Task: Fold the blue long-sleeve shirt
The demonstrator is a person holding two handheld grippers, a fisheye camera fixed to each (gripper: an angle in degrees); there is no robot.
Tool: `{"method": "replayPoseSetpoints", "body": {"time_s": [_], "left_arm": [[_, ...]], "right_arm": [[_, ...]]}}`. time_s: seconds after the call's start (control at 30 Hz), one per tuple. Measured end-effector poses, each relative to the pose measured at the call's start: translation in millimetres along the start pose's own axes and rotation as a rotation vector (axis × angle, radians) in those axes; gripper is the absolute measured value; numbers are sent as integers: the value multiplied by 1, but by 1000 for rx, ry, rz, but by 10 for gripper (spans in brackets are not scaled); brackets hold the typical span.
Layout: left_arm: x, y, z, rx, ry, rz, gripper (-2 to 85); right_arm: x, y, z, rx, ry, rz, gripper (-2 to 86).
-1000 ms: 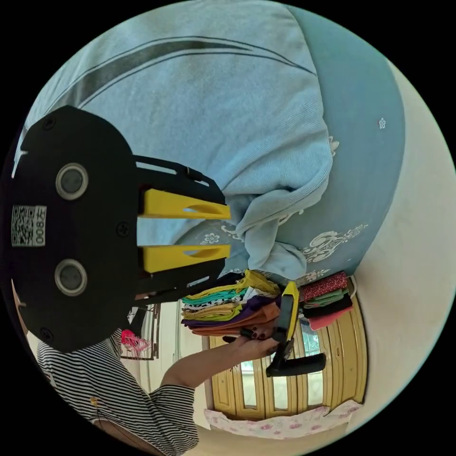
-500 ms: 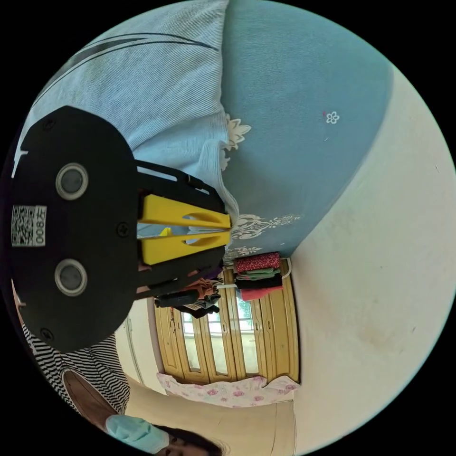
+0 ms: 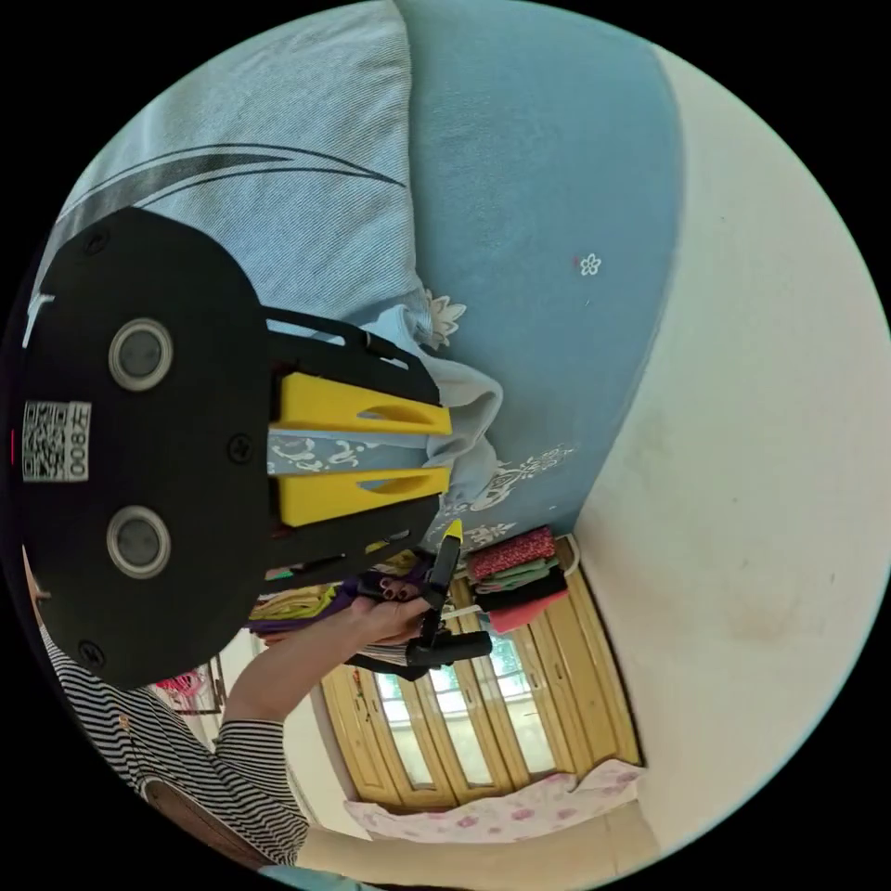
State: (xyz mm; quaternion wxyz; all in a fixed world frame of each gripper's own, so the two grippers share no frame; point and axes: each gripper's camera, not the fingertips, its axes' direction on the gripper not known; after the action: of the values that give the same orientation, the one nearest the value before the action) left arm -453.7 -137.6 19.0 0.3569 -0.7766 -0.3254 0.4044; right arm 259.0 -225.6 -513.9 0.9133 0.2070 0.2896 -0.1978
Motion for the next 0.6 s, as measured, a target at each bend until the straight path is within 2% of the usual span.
{"method": "replayPoseSetpoints", "body": {"time_s": [0.13,0.27,0.33,0.47,0.6], "left_arm": [[19,-9,31,-120,-16,84,65],[14,-19,56,-153,73,16,65],[17,-25,66,-172,81,4,62],[39,-33,59,-180,74,43,56],[76,-48,18,-72,84,108,44]], "right_arm": [[41,7,29,-77,16,138,107],[54,-6,41,-109,10,217,89],[47,-11,41,-142,29,160,53],[27,-7,13,-130,-14,73,40],[-8,6,-63,-68,-59,-47,41]]}}
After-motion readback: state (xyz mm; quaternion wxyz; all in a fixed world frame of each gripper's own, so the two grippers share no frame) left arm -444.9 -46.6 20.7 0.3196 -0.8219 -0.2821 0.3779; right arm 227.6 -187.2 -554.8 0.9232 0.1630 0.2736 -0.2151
